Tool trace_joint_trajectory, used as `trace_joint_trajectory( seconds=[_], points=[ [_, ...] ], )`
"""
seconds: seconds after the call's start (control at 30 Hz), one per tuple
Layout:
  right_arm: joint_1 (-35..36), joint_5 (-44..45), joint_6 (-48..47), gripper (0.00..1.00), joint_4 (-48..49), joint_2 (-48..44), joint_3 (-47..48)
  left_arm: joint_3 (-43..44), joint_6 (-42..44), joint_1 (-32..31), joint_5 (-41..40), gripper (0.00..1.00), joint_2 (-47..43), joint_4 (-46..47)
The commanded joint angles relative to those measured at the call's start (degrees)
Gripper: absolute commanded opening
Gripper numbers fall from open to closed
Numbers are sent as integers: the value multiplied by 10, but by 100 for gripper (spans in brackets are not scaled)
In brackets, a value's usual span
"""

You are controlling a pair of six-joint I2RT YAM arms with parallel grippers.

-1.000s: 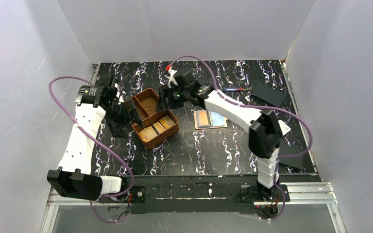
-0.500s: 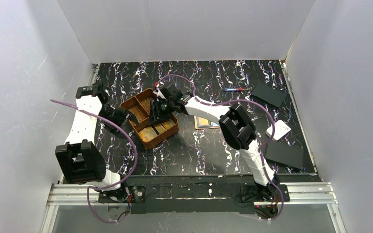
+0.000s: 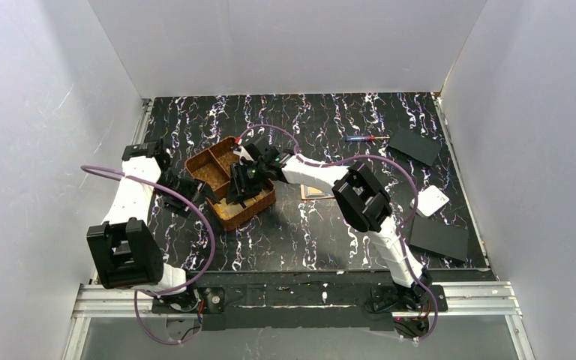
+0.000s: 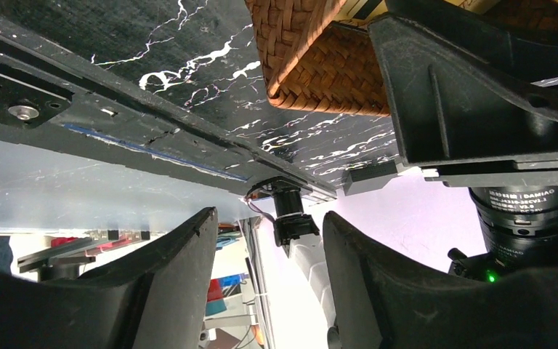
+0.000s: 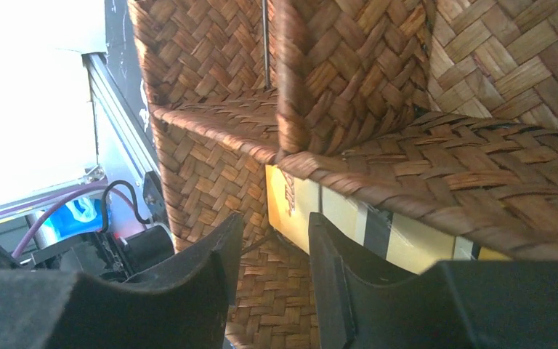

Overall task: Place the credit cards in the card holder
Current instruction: Pick up the credit card from the storage box.

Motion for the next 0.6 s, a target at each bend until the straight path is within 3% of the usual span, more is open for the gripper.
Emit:
trace_joint_trajectory(
  seconds=[0.0,0.57],
  points=[
    [0,-11,-9,47,17,18,13,-8,-12,-1,1,54,3,-2],
    [5,13,-36,54,-15,41,38,-27,-31,-1,6,55,53,58]
  ],
)
